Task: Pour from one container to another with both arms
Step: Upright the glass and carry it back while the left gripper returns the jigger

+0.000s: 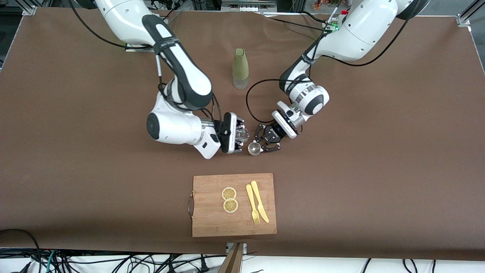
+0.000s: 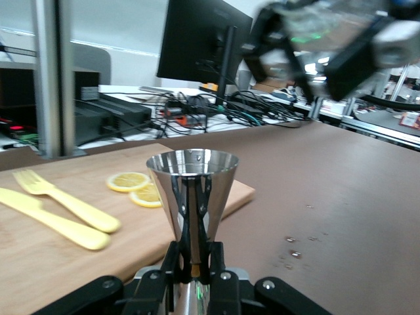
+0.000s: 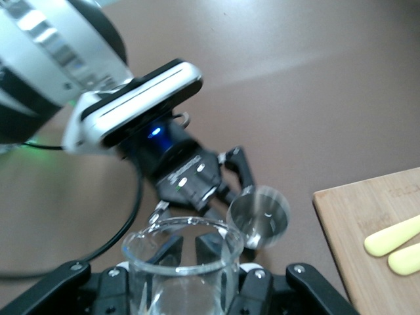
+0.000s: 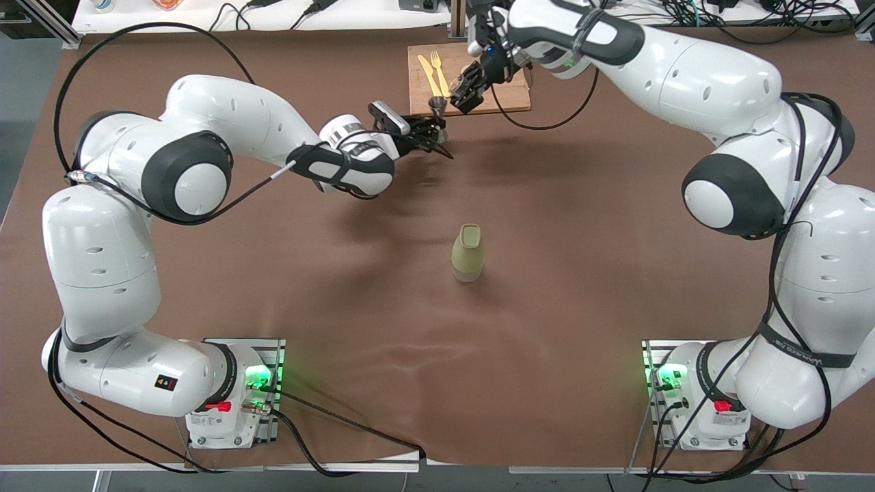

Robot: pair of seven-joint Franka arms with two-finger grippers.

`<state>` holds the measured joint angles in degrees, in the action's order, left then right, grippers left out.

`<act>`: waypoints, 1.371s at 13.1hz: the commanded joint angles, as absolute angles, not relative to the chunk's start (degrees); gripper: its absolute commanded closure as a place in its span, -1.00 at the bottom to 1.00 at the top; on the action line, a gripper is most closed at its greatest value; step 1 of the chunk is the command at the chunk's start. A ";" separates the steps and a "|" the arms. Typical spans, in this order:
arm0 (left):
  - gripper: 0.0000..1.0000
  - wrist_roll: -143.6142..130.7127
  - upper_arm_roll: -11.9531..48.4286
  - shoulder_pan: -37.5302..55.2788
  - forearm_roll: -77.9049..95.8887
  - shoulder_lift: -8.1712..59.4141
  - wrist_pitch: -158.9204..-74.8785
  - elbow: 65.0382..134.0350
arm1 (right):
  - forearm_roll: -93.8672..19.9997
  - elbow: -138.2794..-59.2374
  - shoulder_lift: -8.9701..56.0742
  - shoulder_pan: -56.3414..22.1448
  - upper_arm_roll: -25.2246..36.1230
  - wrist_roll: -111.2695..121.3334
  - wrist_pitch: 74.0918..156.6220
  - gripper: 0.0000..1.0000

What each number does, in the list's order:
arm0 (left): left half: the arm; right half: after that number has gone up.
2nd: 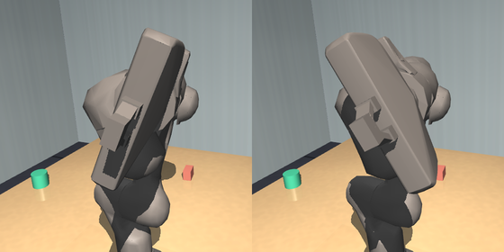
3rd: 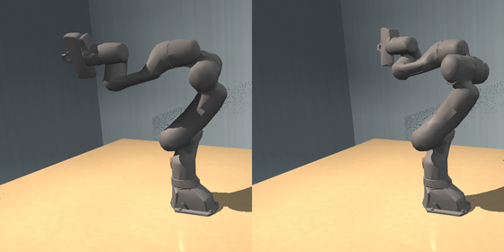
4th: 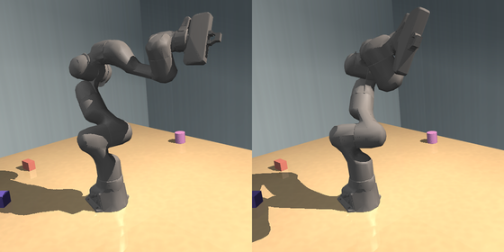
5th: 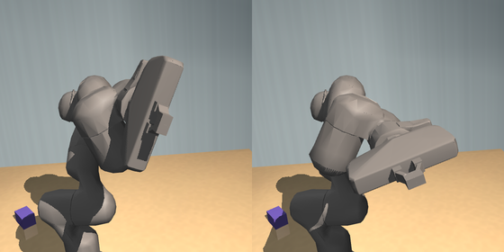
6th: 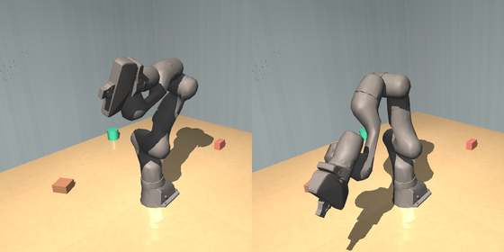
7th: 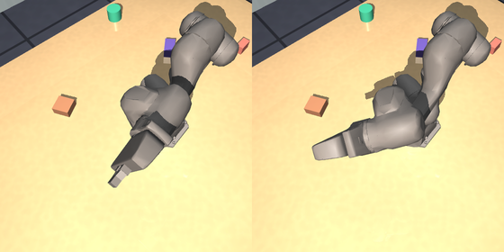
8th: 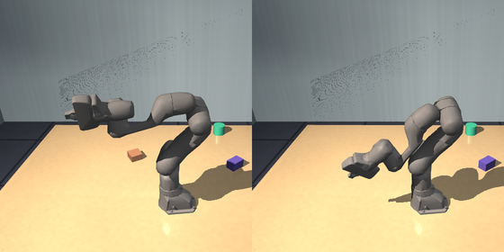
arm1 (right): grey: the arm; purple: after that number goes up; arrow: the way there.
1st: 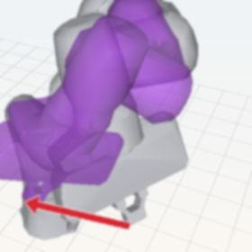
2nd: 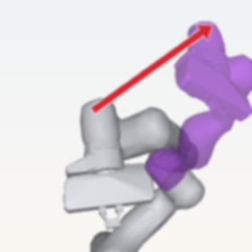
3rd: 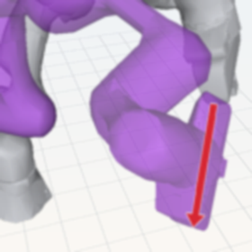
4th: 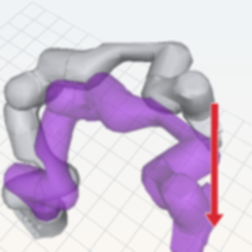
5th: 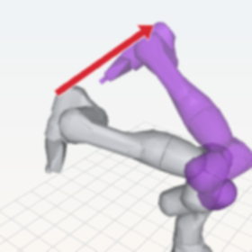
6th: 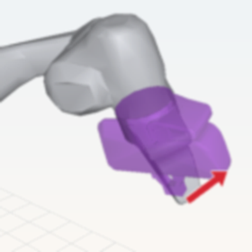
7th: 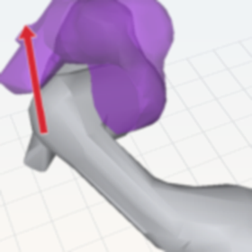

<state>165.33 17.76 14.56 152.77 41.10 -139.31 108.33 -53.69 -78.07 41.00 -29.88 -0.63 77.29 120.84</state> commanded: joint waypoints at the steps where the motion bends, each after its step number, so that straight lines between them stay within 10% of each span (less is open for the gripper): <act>1: 1.00 192.16 23.54 6.97 163.77 39.21 -139.66 111.35 | -59.83 -80.42 38.93 -23.32 -1.05 84.34 112.10 0.83; 10: 1.00 160.08 28.22 -19.57 107.22 35.51 -127.04 118.65 | -59.60 -81.74 43.15 -0.81 -0.97 107.29 84.04 0.83; 18: 1.00 154.25 7.14 -24.25 69.47 37.17 -95.22 116.02 | -55.98 -81.74 51.76 12.82 -0.88 125.07 84.71 0.82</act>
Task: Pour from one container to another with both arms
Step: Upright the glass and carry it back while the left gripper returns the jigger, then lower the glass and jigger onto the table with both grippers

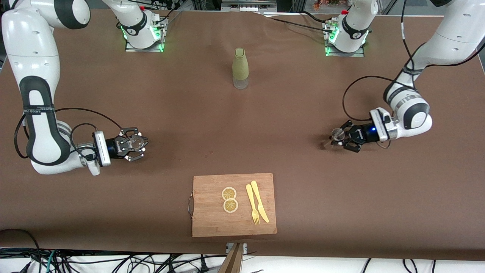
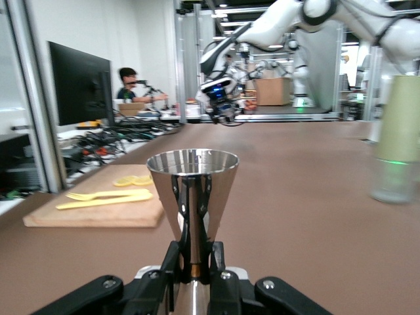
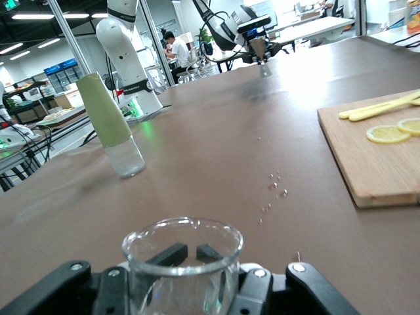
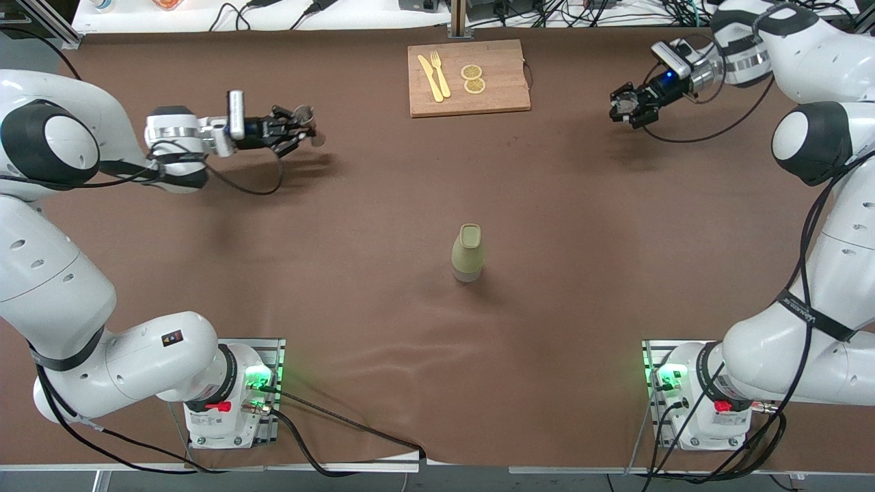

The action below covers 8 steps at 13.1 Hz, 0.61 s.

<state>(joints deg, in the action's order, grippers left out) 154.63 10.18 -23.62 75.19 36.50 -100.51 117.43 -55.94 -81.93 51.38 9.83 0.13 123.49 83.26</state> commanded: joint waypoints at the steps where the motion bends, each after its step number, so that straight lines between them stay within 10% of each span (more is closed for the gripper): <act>1: 1.00 154.25 4.77 -24.26 65.95 38.13 -91.88 114.71 | -56.42 -81.83 51.85 13.79 -0.88 125.68 86.99 0.83; 8: 1.00 154.16 -2.98 -24.96 55.03 43.76 -85.69 108.38 | -67.65 -95.53 50.89 15.12 -0.79 141.14 94.39 0.83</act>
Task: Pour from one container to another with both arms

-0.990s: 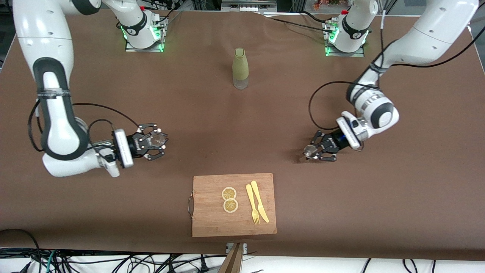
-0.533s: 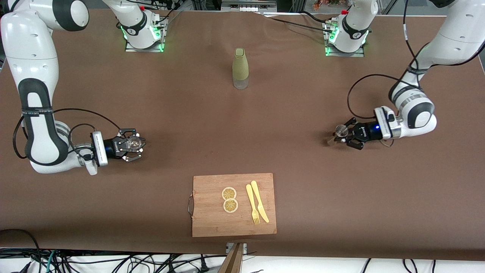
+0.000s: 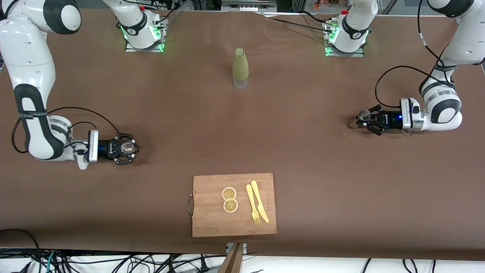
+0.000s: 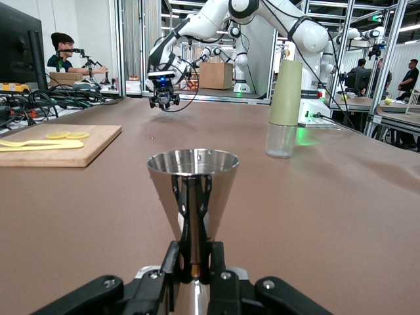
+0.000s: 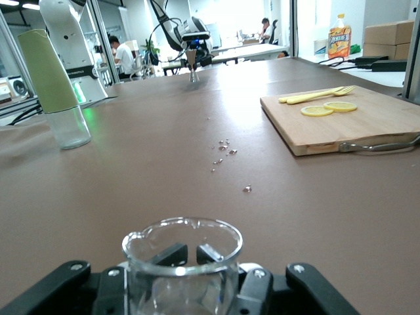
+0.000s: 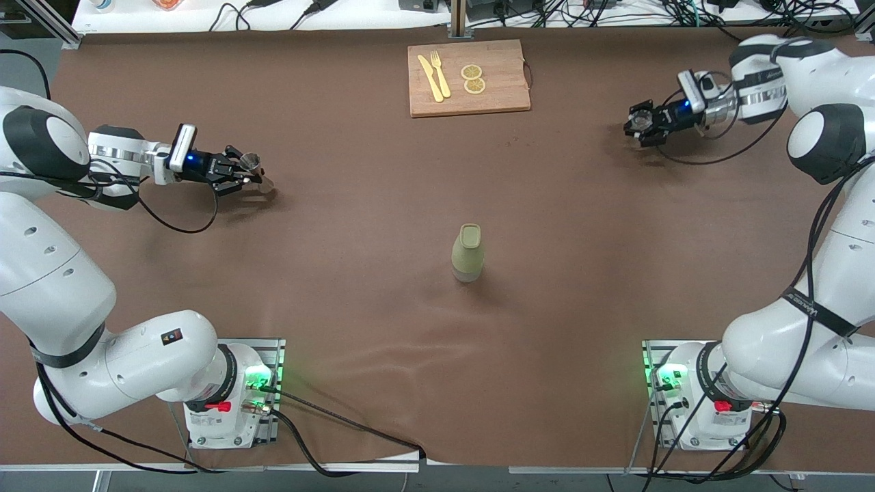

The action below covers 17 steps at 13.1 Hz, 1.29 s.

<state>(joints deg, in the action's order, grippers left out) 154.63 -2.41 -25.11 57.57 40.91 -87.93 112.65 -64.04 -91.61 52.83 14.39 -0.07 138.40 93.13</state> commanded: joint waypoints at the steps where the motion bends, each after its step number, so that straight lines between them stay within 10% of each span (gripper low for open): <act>1: 1.00 154.07 -3.08 -24.96 53.71 44.64 -85.69 106.46 | -68.72 -95.80 50.89 15.12 -0.70 141.76 95.44 0.83; 6: 1.00 154.51 -3.86 -24.96 52.91 47.90 -85.34 103.18 | -70.75 -99.22 50.89 14.77 -0.88 145.27 97.64 0.81; 9: 1.00 154.60 -4.30 -24.96 53.00 48.25 -85.08 103.18 | -70.75 -99.23 50.98 14.24 -1.05 145.72 98.35 0.44; 10: 0.83 154.51 -4.83 -24.96 53.00 48.34 -85.08 103.18 | -70.75 -99.14 51.06 14.06 -1.05 145.90 98.44 0.06; 12: -0.76 154.60 -5.97 -24.96 52.91 48.25 -84.73 103.01 | -70.66 -99.05 50.98 14.32 -0.97 145.90 98.26 -0.86; 17: -1.00 156.01 -7.38 -24.87 52.82 48.25 -84.38 102.39 | -68.03 -98.26 50.28 15.29 3.85 146.07 95.20 -0.99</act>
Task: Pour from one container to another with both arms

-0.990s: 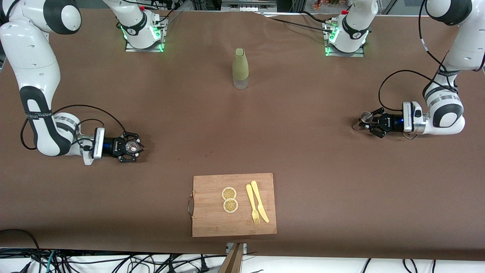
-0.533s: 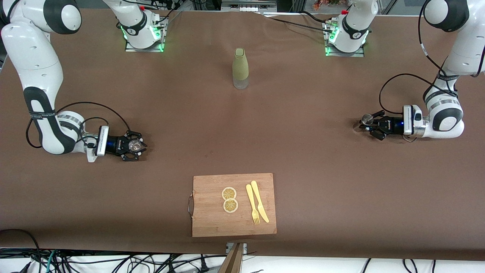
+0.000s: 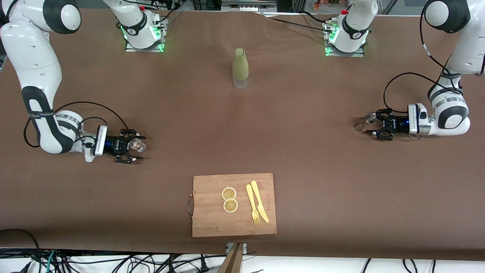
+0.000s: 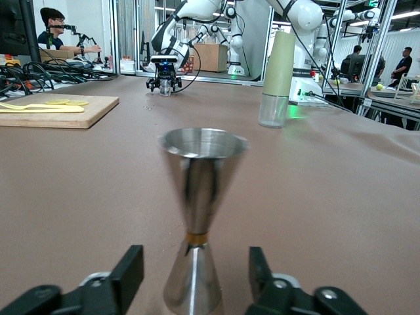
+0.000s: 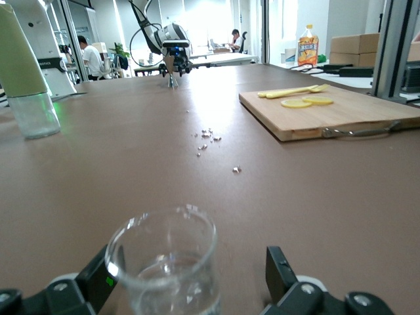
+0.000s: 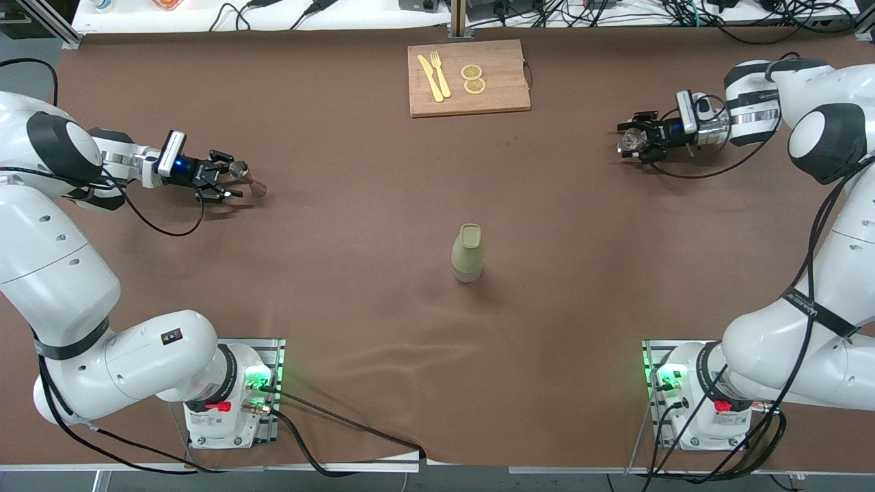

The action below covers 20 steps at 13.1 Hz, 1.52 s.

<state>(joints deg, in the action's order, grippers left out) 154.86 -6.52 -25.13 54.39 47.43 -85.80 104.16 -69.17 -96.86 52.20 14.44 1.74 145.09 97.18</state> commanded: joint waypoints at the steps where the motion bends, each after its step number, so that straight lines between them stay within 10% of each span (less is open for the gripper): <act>1: -1.00 155.48 -7.64 -24.87 52.82 48.25 -84.38 102.48 | -67.16 -98.00 49.93 15.29 5.69 146.07 94.32 -0.99; 7: -1.00 140.85 -12.74 -25.05 47.48 40.37 -84.90 102.30 | -57.33 -94.41 42.90 14.94 10.63 136.18 92.90 -0.99; 20: -1.00 54.37 -11.25 -6.60 16.47 1.08 -92.44 104.41 | -26.33 -92.28 16.29 5.20 10.55 73.46 92.72 -0.99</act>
